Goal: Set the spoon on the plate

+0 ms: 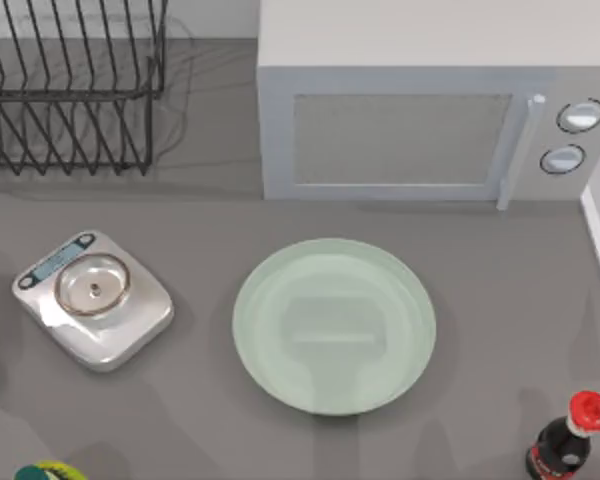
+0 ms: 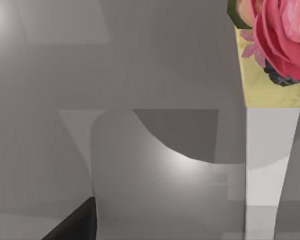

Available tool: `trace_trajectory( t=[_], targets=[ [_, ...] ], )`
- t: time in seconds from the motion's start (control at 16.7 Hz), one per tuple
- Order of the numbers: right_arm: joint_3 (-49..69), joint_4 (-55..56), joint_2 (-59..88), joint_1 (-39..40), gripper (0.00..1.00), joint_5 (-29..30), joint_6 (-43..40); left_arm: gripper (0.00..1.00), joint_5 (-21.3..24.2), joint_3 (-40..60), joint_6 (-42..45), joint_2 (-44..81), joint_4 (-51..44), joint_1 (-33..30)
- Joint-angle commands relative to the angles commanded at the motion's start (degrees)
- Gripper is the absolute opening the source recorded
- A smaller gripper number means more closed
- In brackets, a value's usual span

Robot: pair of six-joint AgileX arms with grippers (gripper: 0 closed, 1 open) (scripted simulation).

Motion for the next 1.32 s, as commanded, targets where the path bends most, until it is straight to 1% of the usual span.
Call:
trace_trajectory(
  t=[0.18, 0.96, 1.02, 1.32],
  targets=[
    [0.0, 0.0, 0.0, 0.0, 1.0, 0.0, 0.0, 1.0, 0.0, 0.0, 0.0, 0.0, 0.0, 0.0],
    [0.0, 0.0, 0.0, 0.0, 1.0, 0.0, 0.0, 0.02, 0.0, 0.0, 0.0, 0.0, 0.0, 0.0],
    [0.0, 0.0, 0.0, 0.0, 1.0, 0.0, 0.0, 0.0, 0.0, 0.0, 0.0, 0.0, 0.0, 0.0],
    [0.0, 0.0, 0.0, 0.0, 1.0, 0.0, 0.0, 0.0, 0.0, 0.0, 0.0, 0.0, 0.0, 0.0]
  ],
)
